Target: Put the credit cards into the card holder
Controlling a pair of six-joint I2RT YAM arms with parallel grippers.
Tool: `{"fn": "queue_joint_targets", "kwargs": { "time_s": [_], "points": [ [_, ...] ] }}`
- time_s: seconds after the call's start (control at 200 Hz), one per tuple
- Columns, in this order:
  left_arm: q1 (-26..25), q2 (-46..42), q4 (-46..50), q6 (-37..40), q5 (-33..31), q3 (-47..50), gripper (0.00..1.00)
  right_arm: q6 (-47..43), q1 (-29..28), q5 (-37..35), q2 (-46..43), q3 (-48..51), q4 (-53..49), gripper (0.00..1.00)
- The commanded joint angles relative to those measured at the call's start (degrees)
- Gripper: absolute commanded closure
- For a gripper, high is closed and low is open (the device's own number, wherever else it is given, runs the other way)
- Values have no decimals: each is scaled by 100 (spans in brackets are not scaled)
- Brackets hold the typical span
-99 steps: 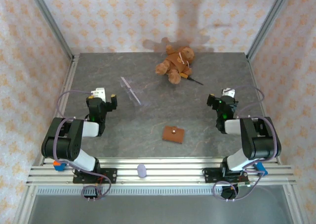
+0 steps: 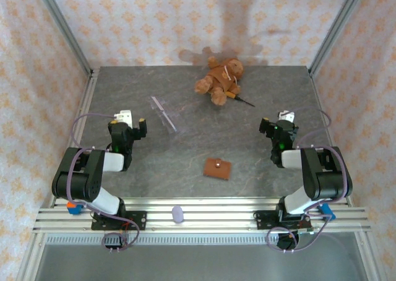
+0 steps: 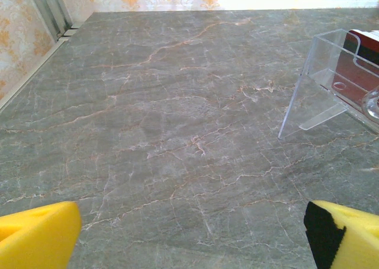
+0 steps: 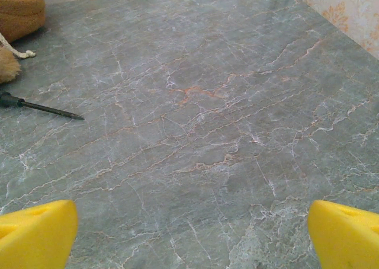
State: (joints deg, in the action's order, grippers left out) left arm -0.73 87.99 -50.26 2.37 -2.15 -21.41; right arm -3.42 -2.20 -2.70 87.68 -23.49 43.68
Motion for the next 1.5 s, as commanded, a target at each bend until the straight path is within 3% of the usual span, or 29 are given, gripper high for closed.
{"fn": "queue_joint_targets", "kwargs": {
  "time_s": [0.0, 0.32, 0.376, 0.491, 0.561, 0.681, 0.711, 0.776, 0.871, 0.916, 0.996, 1.132, 1.262, 1.427, 1.497],
  "points": [
    [-15, -27, -50, -44, -101, -78, 0, 45, 26, -3, -49, -116, -26, 1],
    [-15, -31, -67, -44, -108, -66, 0, 49, 26, -9, -56, -96, 0, 1],
    [-15, -61, -234, -52, -155, 32, 0, 159, 26, -293, -210, -176, -145, 1],
    [-32, -960, -723, -66, -242, 672, 0, 719, 26, -905, -1192, -1112, -2601, 1],
    [-44, -1993, 181, -208, -121, 719, 0, 1227, 26, -914, -1530, -1861, -4124, 1],
    [-46, -3732, 2459, -1968, -559, 306, 0, 2409, 26, -594, -1696, -2887, -5929, 1],
    [-50, -4014, 2747, -2374, -593, 250, 0, 2484, 26, -245, -1701, -2972, -6032, 0],
    [-50, -4485, 3074, -3279, -484, 187, 0, 2729, 14, 706, -1653, -3054, -6038, 10],
    [-41, -4742, 4343, -5509, -407, -190, 0, 2820, -415, 1426, -1446, -3109, -5973, 15],
    [-33, -4693, 4630, -5922, -20, -403, 0, 2673, -814, 1340, -1354, -3168, -6051, 16],
    [-9, -4372, 4623, -5584, 976, -785, 0, 2459, -1462, 1271, -1265, -3133, -5963, 16],
    [-96, -3527, 6253, -5121, 1535, -2075, 1, 2052, -2264, 1484, -965, -3217, -5804, 16],
    [-452, -2567, 7119, -4570, 1148, -2931, 8, 1962, -2628, 1735, -469, -3435, -5790, 22],
    [-767, -1239, 7893, -4428, 530, -3907, 49, 1926, -2742, 1652, -319, -3646, -5981, 23],
    [-871, -925, 8028, -4311, 275, -4143, 54, 1870, -2742, 1579, -458, -3615, -6047, 22]
  ]
}}
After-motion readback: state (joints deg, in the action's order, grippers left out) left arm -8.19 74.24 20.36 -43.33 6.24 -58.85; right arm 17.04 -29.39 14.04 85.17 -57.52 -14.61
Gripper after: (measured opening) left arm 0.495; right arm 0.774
